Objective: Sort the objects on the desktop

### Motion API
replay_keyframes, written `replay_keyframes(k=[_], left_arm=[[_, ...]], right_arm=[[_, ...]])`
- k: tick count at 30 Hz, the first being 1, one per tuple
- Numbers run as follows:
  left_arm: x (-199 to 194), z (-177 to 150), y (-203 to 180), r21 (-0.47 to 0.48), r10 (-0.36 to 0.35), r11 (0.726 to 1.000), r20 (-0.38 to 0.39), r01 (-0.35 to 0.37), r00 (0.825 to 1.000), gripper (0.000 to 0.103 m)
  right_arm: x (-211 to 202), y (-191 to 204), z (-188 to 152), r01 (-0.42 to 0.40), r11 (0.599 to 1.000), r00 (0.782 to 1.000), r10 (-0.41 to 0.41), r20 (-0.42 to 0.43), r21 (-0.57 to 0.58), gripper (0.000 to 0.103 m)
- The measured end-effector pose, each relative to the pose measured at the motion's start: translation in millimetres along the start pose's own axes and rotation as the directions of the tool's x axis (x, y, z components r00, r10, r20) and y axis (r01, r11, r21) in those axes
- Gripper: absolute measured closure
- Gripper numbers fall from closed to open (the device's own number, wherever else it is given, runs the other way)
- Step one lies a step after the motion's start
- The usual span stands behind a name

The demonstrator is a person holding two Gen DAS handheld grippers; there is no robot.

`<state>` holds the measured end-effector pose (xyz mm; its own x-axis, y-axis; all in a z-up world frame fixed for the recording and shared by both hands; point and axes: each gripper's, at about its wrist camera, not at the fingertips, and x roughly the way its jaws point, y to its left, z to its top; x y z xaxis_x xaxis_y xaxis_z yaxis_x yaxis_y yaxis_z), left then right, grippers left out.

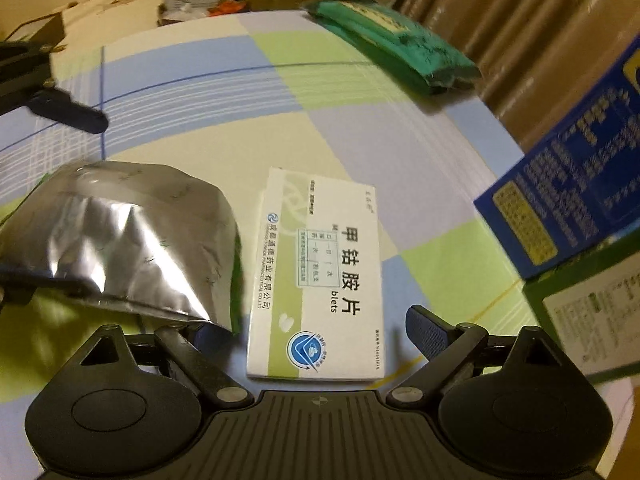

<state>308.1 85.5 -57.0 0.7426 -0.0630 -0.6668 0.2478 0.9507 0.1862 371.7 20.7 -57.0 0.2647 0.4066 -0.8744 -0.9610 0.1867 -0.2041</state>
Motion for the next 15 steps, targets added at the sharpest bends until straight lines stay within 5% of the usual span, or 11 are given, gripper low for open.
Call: replay_keyframes(k=[3, 15], left_arm=[[1, 0, -1, 0.016, -0.024, 1.000, -0.010, 0.024, 1.000, 0.017], [7, 0, -10, 0.013, -0.042, 0.999, -0.074, 0.044, 0.996, 0.018]], right_arm=[[-2, -5, 2, -0.013, 0.998, 1.000, 0.013, 0.004, 0.069, 0.034], [-29, 10, -11, 0.069, 0.968, 0.996, -0.052, -0.078, 0.240, 0.035]])
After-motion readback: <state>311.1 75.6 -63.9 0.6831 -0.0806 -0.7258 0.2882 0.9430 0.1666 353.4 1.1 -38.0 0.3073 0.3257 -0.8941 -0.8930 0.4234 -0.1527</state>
